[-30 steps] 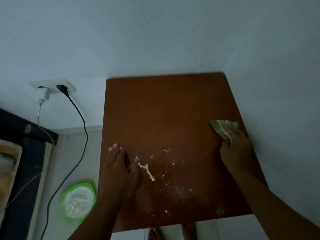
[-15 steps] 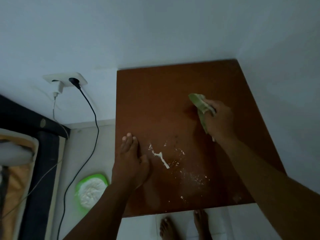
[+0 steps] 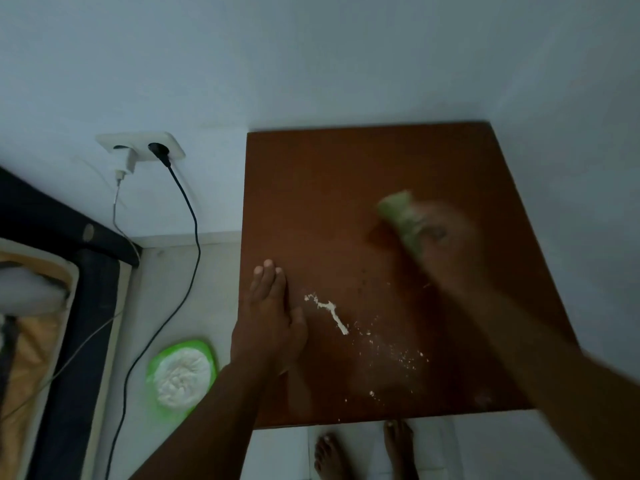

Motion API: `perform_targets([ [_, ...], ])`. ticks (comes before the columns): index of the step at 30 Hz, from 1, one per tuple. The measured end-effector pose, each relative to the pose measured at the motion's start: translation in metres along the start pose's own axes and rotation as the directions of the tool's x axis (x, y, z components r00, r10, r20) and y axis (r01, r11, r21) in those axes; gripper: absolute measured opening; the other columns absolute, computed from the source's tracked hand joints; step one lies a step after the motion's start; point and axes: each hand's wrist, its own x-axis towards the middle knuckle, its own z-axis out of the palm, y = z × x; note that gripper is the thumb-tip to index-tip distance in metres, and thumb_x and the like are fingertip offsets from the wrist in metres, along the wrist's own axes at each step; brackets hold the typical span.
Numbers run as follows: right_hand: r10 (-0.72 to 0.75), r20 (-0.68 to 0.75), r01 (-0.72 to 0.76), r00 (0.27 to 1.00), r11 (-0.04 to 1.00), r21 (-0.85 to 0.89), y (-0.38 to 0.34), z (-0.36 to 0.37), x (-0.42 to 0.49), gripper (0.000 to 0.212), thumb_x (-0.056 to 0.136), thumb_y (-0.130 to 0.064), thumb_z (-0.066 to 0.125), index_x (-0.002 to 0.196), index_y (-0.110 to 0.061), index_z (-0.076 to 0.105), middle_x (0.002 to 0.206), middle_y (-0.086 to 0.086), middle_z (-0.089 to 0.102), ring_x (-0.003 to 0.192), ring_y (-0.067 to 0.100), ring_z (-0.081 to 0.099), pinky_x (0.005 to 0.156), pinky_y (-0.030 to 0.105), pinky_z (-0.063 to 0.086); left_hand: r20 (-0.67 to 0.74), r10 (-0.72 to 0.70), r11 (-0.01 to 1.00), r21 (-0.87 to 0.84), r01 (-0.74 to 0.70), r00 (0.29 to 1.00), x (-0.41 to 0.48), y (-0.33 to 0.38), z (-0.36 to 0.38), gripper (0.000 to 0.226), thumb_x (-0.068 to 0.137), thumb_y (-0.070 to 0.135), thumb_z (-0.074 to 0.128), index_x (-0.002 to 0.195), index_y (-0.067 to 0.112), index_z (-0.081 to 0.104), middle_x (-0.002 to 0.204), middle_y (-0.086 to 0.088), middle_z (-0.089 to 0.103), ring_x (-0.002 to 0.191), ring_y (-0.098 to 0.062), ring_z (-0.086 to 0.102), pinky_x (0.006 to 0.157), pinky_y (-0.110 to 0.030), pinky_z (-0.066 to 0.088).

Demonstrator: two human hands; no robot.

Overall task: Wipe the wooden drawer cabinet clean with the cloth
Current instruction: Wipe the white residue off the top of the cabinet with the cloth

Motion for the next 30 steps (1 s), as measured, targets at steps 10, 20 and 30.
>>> perform_targets([
  [10,0.085,-0.018,-0.087,0.996,0.97,-0.226,0.056,-0.005,0.009,0.039,0.081,0.003,0.057,0.116,-0.008,0.071,0.124,0.017,0.066,0.113,0.04,0.059,0.102,0.044,0.047,-0.059,-0.016,0.999,0.029,0.018,0.998,0.002,0.004,0.01,0.092,0.074,0.057,0.024,0.151,0.007,0.028,0.163,-0.008,0.014,0.15,-0.019,0.006,0.122,-0.037,0.009],
  [20,0.116,0.166,-0.151,0.979,0.965,0.213,-0.025,0.016,-0.088,0.042,0.09,0.0,0.061,0.121,-0.029,0.064,0.125,-0.008,0.058,0.105,0.005,0.06,0.092,0.034,0.055,-0.024,0.023,1.0,0.018,-0.022,0.999,0.001,-0.003,0.002,0.092,0.071,0.053,0.025,0.152,0.01,0.028,0.163,-0.003,0.012,0.15,-0.014,0.003,0.121,-0.037,0.014],
  [30,0.266,-0.067,-0.274,0.962,0.947,-0.17,0.002,0.009,-0.122,0.042,0.088,-0.002,0.061,0.129,-0.011,0.063,0.134,0.006,0.058,0.118,0.028,0.051,0.091,0.029,0.042,-0.026,0.041,0.999,0.035,-0.04,0.999,0.0,-0.007,0.01,0.085,0.078,0.046,0.032,0.154,0.01,0.019,0.164,-0.004,0.006,0.15,-0.016,-0.002,0.121,-0.034,0.005],
])
